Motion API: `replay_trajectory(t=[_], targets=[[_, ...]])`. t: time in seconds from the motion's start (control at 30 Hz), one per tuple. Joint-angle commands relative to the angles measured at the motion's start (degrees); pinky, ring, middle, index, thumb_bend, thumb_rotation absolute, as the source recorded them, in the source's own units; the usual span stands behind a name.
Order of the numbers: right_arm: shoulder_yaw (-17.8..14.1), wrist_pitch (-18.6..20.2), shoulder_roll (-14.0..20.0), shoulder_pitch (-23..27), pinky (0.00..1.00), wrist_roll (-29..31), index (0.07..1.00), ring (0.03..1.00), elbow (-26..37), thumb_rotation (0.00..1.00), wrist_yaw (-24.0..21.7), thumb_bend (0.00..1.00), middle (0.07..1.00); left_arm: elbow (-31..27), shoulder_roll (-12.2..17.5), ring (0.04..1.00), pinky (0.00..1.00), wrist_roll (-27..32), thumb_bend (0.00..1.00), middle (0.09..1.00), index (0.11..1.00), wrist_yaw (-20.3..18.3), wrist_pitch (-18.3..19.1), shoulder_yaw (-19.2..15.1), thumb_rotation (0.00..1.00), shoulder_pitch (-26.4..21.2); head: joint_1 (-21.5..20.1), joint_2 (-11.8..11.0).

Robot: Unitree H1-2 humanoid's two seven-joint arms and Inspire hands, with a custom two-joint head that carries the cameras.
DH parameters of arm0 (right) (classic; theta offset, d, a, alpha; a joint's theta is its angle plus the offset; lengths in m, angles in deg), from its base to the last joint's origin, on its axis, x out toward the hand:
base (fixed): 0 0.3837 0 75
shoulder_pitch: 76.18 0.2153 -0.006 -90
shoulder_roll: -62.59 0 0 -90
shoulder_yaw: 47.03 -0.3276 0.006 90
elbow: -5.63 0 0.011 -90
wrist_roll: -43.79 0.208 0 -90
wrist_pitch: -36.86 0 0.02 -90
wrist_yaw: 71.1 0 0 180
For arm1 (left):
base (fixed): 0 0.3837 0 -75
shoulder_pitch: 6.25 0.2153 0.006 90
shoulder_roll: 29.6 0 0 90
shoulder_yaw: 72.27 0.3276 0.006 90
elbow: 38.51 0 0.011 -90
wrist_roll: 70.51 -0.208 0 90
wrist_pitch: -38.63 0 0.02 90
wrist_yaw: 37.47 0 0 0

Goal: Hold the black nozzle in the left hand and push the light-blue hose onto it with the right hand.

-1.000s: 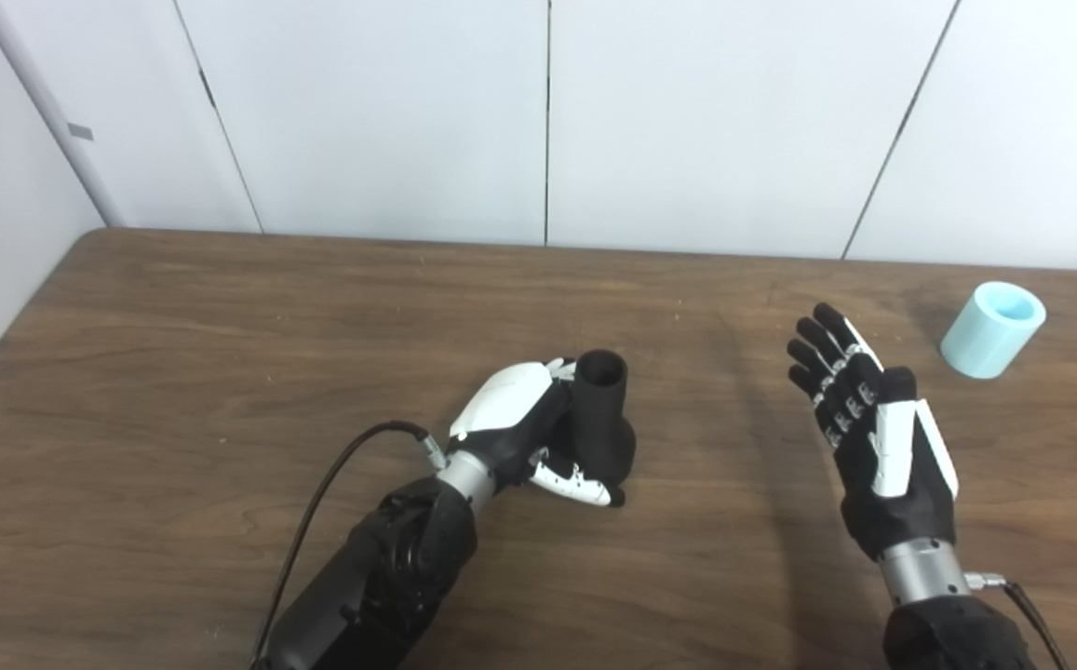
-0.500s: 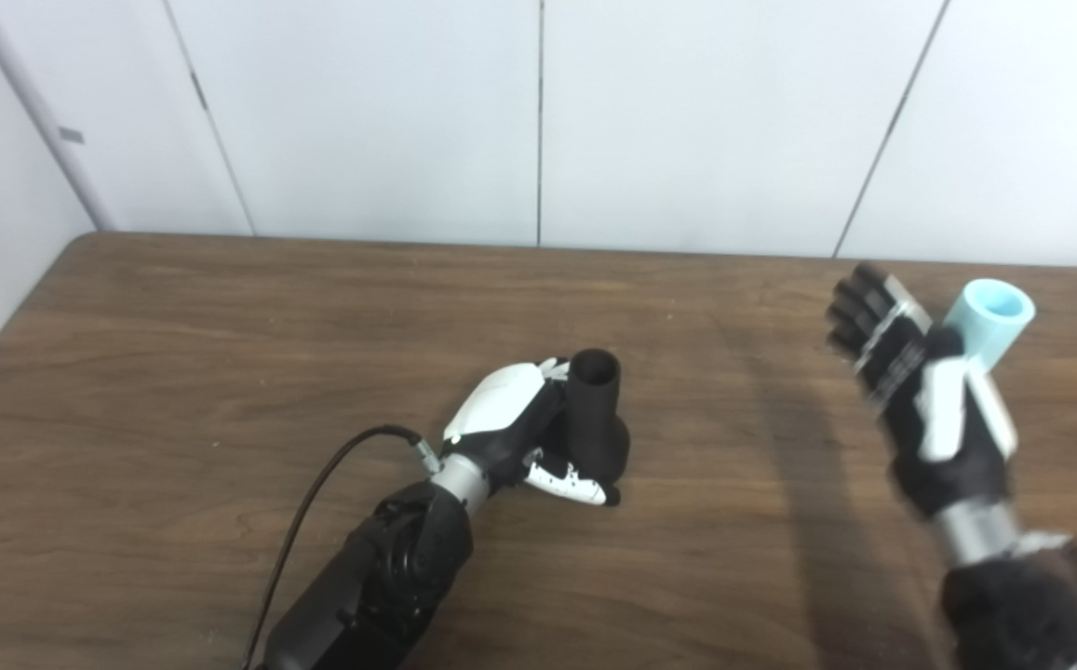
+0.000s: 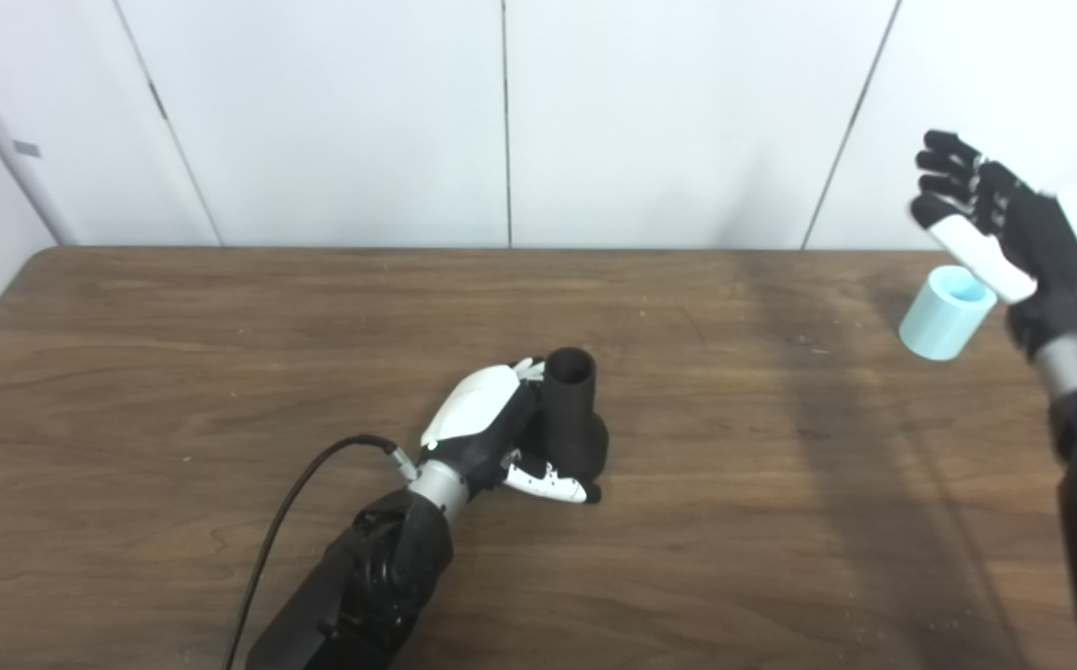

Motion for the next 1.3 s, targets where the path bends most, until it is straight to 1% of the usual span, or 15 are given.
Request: replay_trajectory(t=[0.0, 0.07, 0.1, 0.13, 0.2, 0.23, 0.27, 0.37, 0.47, 0.63, 0.8, 1.0, 1.03, 1.13, 1.27], targets=[[0.35, -0.22, 3.65, 4.02, 0.80, -4.42, 0.854, 0.841, -0.84, 0.50, -1.56, 0.72, 0.843, 7.48, 1.88, 1.000, 1.00, -1.02, 0.52, 0.927, 0.481, -5.55, 2.97, 3.09, 0.05, 4.84, -0.03, 0.03], [0.88, -0.21, 4.90, 4.86, 0.80, -6.38, 0.853, 0.841, -2.09, 0.49, -2.61, 0.73, 0.843, 7.60, 1.97, 1.000, 1.00, -0.94, 0.52, 0.927, 0.481, -5.64, 2.95, 3.09, 0.05, 4.74, -0.25, 0.02], [1.75, -0.25, 6.10, 5.64, 0.81, -7.99, 0.847, 0.843, -3.32, 0.48, -2.81, 0.74, 0.842, 7.66, 2.13, 1.000, 1.00, -0.82, 0.52, 0.926, 0.481, -5.73, 2.91, 3.03, 0.05, 4.69, -1.94, -0.18], [2.32, -0.30, 6.90, 6.20, 0.81, -9.24, 0.841, 0.845, -4.19, 0.47, -3.00, 0.76, 0.840, 7.69, 2.25, 1.000, 1.00, -0.71, 0.52, 0.925, 0.481, -5.79, 2.88, 3.00, 0.05, 4.66, -1.94, -0.18], [3.42, -0.30, 7.95, 7.91, 0.81, -11.55, 0.835, 0.852, -6.60, 0.45, -3.47, 0.79, 0.839, 7.62, 2.86, 1.000, 1.00, -0.40, 0.52, 0.924, 0.481, -5.90, 2.60, 2.81, 0.05, 4.72, -6.12, -0.99], [4.03, -0.25, 8.24, 9.08, 0.81, -13.20, 0.834, 0.856, -8.09, 0.42, -4.25, 0.80, 0.843, 7.66, 3.41, 1.000, 1.00, -0.17, 0.52, 0.924, 0.481, -5.87, 2.19, 2.59, 0.05, 4.82, -9.92, -1.61], [4.61, -0.21, 8.35, 10.15, 0.81, -15.15, 0.835, 0.865, -9.40, 0.40, -5.20, 0.81, 0.853, 7.84, 3.96, 1.000, 1.00, 0.12, 0.52, 0.923, 0.481, -5.81, 1.68, 2.34, 0.05, 4.90, -12.03, -1.93], [4.85, -0.18, 8.00, 12.36, 0.81, -20.12, 0.842, 0.889, -11.94, 0.38, -8.45, 0.82, 0.873, 8.10, 4.96, 1.000, 1.00, 0.88, 0.52, 0.922, 0.481, -5.78, 0.60, 1.83, 0.05, 5.12, -13.72, -2.36], [4.63, -0.18, 7.39, 13.72, 0.81, -23.76, 0.846, 0.905, -13.74, 0.38, -10.68, 0.82, 0.881, 9.08, 5.62, 1.000, 1.00, 1.98, 0.52, 0.921, 0.481, -5.39, -1.10, 1.25, 0.05, 5.21, -16.89, -3.19], [4.09, -0.19, 7.23, 15.09, 0.84, -28.14, 0.847, 0.928, -17.25, 0.33, -12.51, 0.82, 0.888, 11.01, 6.25, 1.000, 1.00, 2.61, 0.52, 0.915, 0.480, -4.79, -3.26, 1.03, 0.05, 4.89, -18.72, -4.09], [4.47, -0.19, 7.81, 16.13, 0.86, -29.24, 0.849, 0.933, -20.65, 0.33, -12.36, 0.85, 0.900, 11.21, 6.58, 1.000, 1.00, 2.79, 0.52, 0.916, 0.480, -4.74, -3.62, 1.12, 0.05, 4.66, -19.44, -4.76], [6.17, -0.48, 8.35, 17.80, 0.87, -29.67, 0.853, 0.931, -24.60, 0.32, -10.77, 0.86, 0.904, 11.89, 6.80, 1.000, 1.00, 2.63, 0.52, 0.915, 0.481, -4.32, -4.39, 1.26, 0.05, 4.57, -19.73, -5.25], [6.54, -0.68, 8.42, 18.24, 0.88, -29.64, 0.854, 0.931, -25.66, 0.31, -10.39, 0.87, 0.904, 12.11, 6.79, 1.000, 1.00, 2.61, 0.52, 0.915, 0.481, -4.19, -4.55, 1.28, 0.05, 4.57, -19.63, -5.74], [7.96, -1.23, 8.70, 19.86, 0.90, -29.74, 0.856, 0.933, -29.22, 0.27, -9.41, 0.87, 0.905, 12.68, 6.74, 1.000, 1.00, 2.60, 0.52, 0.915, 0.481, -3.77, -4.95, 1.42, 0.05, 4.59, -19.71, -6.11], [10.49, -1.01, 9.14, 22.10, 0.92, -30.42, 0.858, 0.942, -33.01, 0.27, -9.46, 0.90, 0.909, 13.02, 6.70, 1.000, 1.00, 2.82, 0.52, 0.915, 0.481, -3.47, -5.14, 1.23, 0.05, 4.59, -19.84, -6.31]])
